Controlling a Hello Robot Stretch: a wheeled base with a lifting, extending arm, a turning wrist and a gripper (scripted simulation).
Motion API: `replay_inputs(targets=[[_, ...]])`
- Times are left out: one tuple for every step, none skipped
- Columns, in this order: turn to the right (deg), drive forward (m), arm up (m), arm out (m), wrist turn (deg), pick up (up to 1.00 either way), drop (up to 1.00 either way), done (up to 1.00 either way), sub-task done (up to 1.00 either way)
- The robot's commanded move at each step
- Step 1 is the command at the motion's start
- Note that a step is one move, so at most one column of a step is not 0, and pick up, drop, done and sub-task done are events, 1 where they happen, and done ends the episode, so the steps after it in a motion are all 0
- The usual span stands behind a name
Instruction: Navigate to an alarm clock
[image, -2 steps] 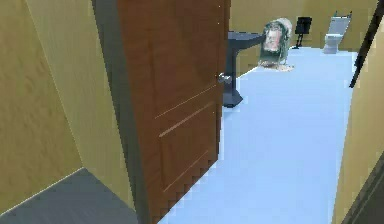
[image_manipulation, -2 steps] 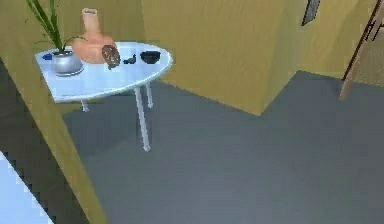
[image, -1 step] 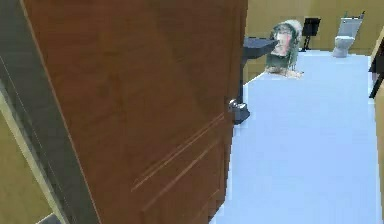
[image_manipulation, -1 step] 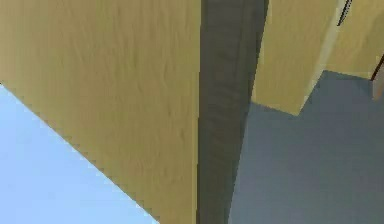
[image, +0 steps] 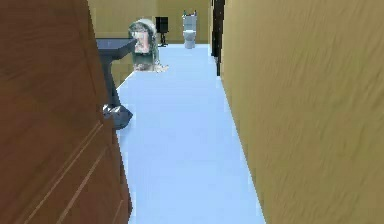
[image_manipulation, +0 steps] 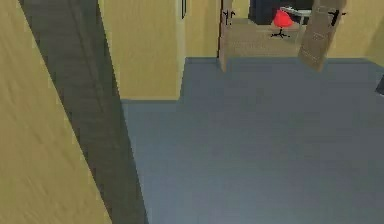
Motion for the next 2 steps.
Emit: replay_inputs(targets=[[0.0,1.0,0.0,0.0,0.0,0.0,0.0,0.0,0.0],[0.0,1.0,0.0,0.0,0.0,0.0,0.0,0.0,0.0]])
